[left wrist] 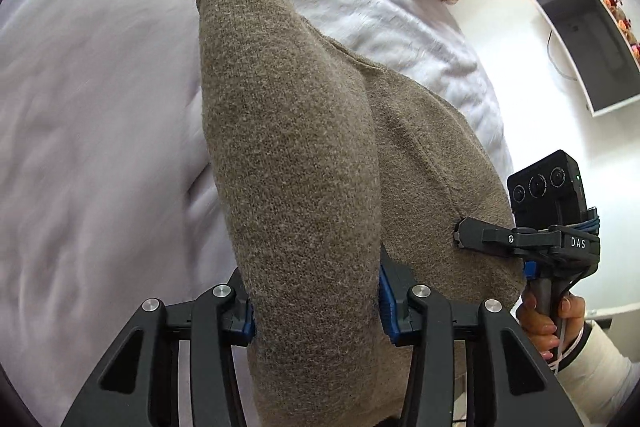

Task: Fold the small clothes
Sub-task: 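Grasp the sweater edge with both grippers and fold it over, then open both grippers and release the folded sweater onto the bed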

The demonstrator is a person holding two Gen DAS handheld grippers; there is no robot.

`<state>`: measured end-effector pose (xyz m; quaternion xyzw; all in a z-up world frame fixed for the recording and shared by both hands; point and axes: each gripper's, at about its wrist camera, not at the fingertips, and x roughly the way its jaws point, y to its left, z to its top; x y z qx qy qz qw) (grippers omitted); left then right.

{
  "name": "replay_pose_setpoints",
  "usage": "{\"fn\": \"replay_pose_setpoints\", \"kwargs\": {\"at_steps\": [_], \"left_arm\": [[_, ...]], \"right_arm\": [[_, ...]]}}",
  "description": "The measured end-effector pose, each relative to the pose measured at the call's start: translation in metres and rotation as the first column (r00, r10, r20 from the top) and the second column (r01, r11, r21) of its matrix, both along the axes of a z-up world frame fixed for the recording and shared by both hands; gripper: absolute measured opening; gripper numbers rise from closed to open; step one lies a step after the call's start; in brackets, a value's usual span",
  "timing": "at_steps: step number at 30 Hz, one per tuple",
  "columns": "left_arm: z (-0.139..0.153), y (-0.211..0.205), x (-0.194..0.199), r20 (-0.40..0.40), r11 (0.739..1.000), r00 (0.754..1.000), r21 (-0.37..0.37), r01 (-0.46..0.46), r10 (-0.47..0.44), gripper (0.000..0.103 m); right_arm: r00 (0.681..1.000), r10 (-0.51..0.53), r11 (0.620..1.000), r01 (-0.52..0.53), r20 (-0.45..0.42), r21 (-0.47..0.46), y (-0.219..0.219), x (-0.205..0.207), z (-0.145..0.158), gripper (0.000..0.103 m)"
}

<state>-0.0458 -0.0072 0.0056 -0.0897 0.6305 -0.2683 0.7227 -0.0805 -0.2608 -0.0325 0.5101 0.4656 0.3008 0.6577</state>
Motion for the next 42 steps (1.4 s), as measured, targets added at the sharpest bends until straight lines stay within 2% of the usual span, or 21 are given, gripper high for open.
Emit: {"fn": "replay_pose_setpoints", "kwargs": {"at_steps": [3,7,10,11,13,14,15,18,20,22,25,26,27,30,32,33,34,37,38,41,42], "left_arm": [[-0.005,0.035,-0.022,-0.015,1.000,1.000,0.024,-0.011,0.011,0.047],[-0.019,0.075,-0.046,-0.014,0.998,1.000,0.060,-0.025,0.026,0.047],[-0.044,0.095,-0.058,-0.035,0.994,0.998,0.097,-0.051,0.055,0.049],[-0.053,0.101,-0.061,-0.045,0.990,0.997,0.125,-0.057,0.063,0.050],[-0.062,0.113,-0.067,-0.044,0.979,0.996,0.188,-0.074,0.084,0.050],[-0.062,0.122,-0.071,-0.034,0.978,0.994,0.188,-0.095,0.103,0.055],[-0.059,0.130,-0.074,-0.026,0.977,0.992,0.179,-0.116,0.122,0.063],[-0.044,0.150,-0.080,0.031,0.966,0.984,0.186,-0.178,0.175,0.063],[-0.036,0.162,-0.081,0.078,0.952,0.975,0.215,-0.218,0.206,0.063],[-0.034,0.170,-0.078,0.101,0.942,0.970,0.235,-0.241,0.223,0.063],[-0.039,0.170,-0.072,0.084,0.939,0.968,0.235,-0.251,0.238,0.063],[-0.041,0.168,-0.072,0.081,0.940,0.970,0.239,-0.244,0.231,0.063],[-0.043,0.159,-0.069,0.083,0.940,0.972,0.248,-0.235,0.221,0.063],[-0.044,0.141,-0.073,0.129,0.928,0.977,0.312,-0.204,0.171,0.063],[-0.051,0.135,-0.076,0.147,0.921,0.978,0.340,-0.190,0.148,0.063],[-0.055,0.135,-0.077,0.142,0.920,0.979,0.343,-0.187,0.146,0.063],[-0.057,0.136,-0.078,0.135,0.919,0.980,0.346,-0.187,0.149,0.063],[-0.056,0.140,-0.078,0.124,0.912,0.978,0.358,-0.199,0.165,0.063],[-0.054,0.141,-0.078,0.123,0.908,0.978,0.369,-0.201,0.166,0.063],[-0.049,0.145,-0.083,0.111,0.903,0.982,0.387,-0.185,0.154,0.063],[-0.047,0.147,-0.085,0.105,0.906,0.983,0.385,-0.178,0.148,0.063]], "right_arm": [[1.000,0.014,1.000,-0.014,-0.020,0.005,0.042,-0.008,-0.008,0.031],[0.999,0.043,0.998,-0.044,-0.024,-0.035,0.093,-0.004,-0.016,0.031],[0.997,0.057,0.993,-0.062,-0.053,-0.101,0.117,0.006,-0.026,0.032],[0.994,0.058,0.983,-0.072,-0.087,-0.166,0.123,0.009,-0.033,0.034],[0.990,0.039,0.951,-0.080,-0.139,-0.300,0.121,0.007,-0.039,0.036],[0.988,0.022,0.934,-0.074,-0.151,-0.349,0.119,0.005,-0.037,0.041],[0.988,0.000,0.921,-0.061,-0.156,-0.385,0.115,0.003,-0.034,0.047],[0.987,-0.062,0.888,-0.012,-0.146,-0.459,0.099,-0.013,-0.020,0.047],[0.987,-0.109,0.883,0.042,-0.117,-0.467,0.087,-0.019,-0.012,0.047],[0.986,-0.143,0.903,0.095,-0.083,-0.420,0.078,-0.018,-0.005,0.047],[0.984,-0.123,0.920,0.063,-0.132,-0.387,0.078,-0.021,-0.019,0.047],[0.983,-0.106,0.918,0.039,-0.149,-0.394,0.083,-0.020,-0.024,0.039],[0.984,-0.086,0.906,0.011,-0.158,-0.424,0.090,-0.021,-0.024,0.020],[0.997,-0.033,0.821,-0.014,-0.071,-0.571,0.102,-0.031,-0.003,0.018],[0.997,-0.023,0.749,-0.028,-0.069,-0.662,0.106,-0.031,-0.004,0.010],[0.995,-0.015,0.719,-0.055,-0.095,-0.693,0.101,-0.036,-0.017,0.009],[0.992,-0.023,0.714,-0.073,-0.127,-0.696,0.099,-0.035,-0.029,0.009],[0.985,-0.063,0.760,-0.055,-0.158,-0.647,0.087,-0.039,-0.043,0.009],[0.985,-0.068,0.758,-0.053,-0.159,-0.651,0.081,-0.044,-0.041,0.009],[0.984,-0.060,0.715,-0.076,-0.170,-0.695,0.078,-0.054,-0.030,0.009],[0.984,-0.061,0.722,-0.072,-0.167,-0.688,0.075,-0.061,-0.027,0.009]]}}
